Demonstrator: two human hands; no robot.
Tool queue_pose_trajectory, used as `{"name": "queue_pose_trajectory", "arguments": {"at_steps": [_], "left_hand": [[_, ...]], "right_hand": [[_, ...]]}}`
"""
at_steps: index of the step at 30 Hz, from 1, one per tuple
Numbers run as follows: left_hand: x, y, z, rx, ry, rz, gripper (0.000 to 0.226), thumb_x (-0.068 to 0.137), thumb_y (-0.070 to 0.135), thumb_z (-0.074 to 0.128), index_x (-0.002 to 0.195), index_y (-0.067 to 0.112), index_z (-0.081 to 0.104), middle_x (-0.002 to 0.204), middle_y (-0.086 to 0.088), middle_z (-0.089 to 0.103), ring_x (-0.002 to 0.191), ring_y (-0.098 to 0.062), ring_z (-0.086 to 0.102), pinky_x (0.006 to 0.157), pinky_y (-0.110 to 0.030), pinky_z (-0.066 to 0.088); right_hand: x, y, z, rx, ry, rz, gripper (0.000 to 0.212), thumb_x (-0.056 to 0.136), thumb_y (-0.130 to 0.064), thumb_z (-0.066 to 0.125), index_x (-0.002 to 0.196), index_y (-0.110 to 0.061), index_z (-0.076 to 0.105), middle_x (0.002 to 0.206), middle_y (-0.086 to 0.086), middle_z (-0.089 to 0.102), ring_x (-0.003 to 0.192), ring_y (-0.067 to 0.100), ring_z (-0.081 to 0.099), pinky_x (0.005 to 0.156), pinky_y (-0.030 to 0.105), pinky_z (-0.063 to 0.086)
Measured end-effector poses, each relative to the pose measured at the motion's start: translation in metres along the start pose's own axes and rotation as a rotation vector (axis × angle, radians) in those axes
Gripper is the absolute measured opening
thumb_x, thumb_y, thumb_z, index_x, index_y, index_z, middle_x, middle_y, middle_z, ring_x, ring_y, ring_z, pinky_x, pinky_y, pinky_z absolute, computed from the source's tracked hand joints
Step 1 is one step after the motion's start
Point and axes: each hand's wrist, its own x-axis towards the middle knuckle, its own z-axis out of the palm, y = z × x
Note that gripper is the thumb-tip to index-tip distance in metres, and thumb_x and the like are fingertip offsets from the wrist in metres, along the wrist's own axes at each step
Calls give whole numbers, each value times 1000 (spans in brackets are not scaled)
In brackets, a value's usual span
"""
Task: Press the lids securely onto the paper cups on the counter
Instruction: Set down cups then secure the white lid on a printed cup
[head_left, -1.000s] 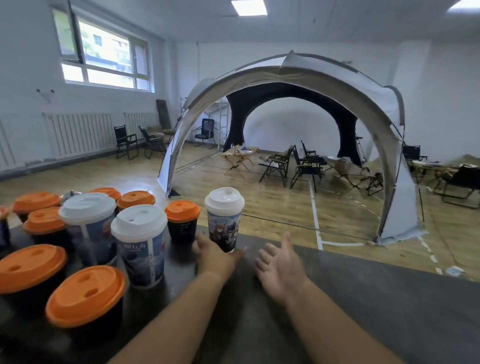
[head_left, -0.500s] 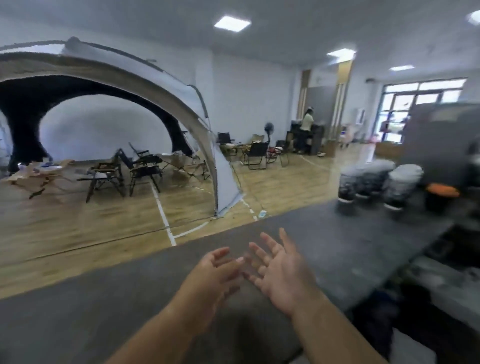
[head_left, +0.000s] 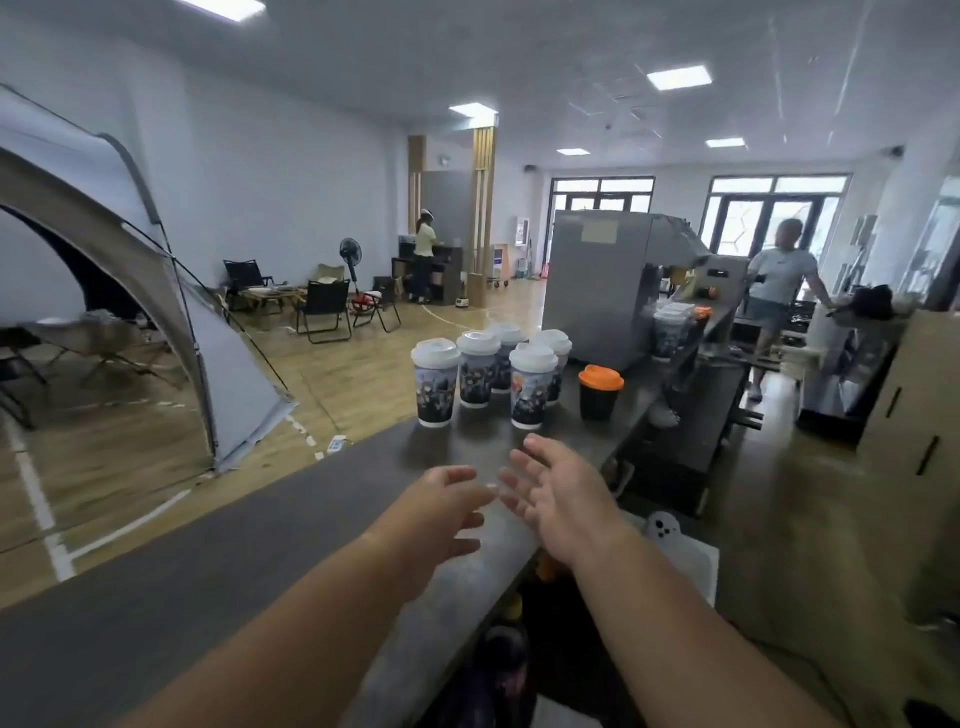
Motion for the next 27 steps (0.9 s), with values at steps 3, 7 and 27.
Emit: {"name": "queue_pose_trajectory", "arguments": {"at_steps": [3,7,27], "left_hand": [[66,17,34,64,-7,2,47,89,22,67,132,19,47,112,-7,59,98,-18,58,77,-32,53],[151,42,70,226,40,111,51,90,20,66,135,18,43,107,4,57,95,-12,57,76,-25,50],[348,68,128,1479,252,470,56,90,30,60,141,29,39,150,2,32,140,-25,25,101,-51,44]], "right_hand": [[53,-44,-21,-93,37,-85,27,101,-22,50,127,-18,52,127,5,57,104,24,61,82,37,52],[136,-97,-56,-443,174,-330,48,96,-16,55,142,-20,42,131,5,54,116,24,55,95,41,49],[363,-154,-147,-1332,260,-235,94,83,-66,60,156,-25,19,155,9,37,135,32,44,107,42,41]]}}
